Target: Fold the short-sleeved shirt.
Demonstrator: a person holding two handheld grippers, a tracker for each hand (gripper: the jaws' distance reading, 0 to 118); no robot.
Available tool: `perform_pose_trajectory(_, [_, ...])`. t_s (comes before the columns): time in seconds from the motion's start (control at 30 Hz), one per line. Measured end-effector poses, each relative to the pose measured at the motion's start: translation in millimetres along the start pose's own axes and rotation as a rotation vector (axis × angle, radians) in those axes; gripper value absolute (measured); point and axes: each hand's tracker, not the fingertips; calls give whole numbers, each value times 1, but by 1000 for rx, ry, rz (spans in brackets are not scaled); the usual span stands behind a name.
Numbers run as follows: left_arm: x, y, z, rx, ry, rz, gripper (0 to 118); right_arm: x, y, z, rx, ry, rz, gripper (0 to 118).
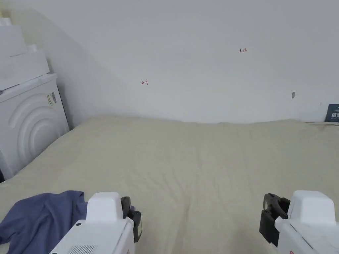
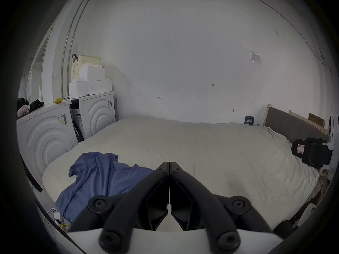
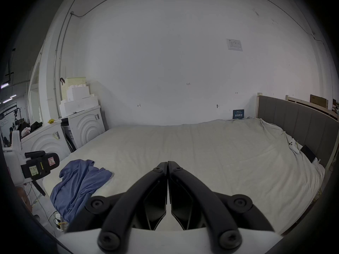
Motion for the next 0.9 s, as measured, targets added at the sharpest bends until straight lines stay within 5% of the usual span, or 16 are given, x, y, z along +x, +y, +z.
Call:
perform_pose_trajectory(0.17, [0,0,-1,-3,-1,-4,1,0,0,0,5,0,-1,1])
perform_pose_trajectory(0.27, [4,5,-2,17,-7,-173,1,-4,6,-4,-2,15,164,1])
perform_pose_trajectory(0.33, [14,3,-7,-12,-30,-482,1,-13,10,-8,-28,53,455,1])
perform_pose_trajectory(0.57, [11,-131,-16,-138,-115,-2051,1,-40,-77,-14,-106,27,1916,1])
perform_pose_trajectory(0.63, [-3,-151,-17,-112,-135,-2141,1,-35,-98,-14,-25,-6,2047,1])
perform_pose_trajectory(0.67, [-2,-146,-17,-117,-145,-2013,1,-30,-97,-13,-41,36,1986,1])
perform_pose_trajectory(0.7, [3,-134,-18,-123,-140,-1846,1,-31,-91,-15,-54,14,1842,1])
perform_pose_trajectory(0.9, [-22,-29,-18,-169,-42,-403,2,9,-19,-14,-141,-38,481,1])
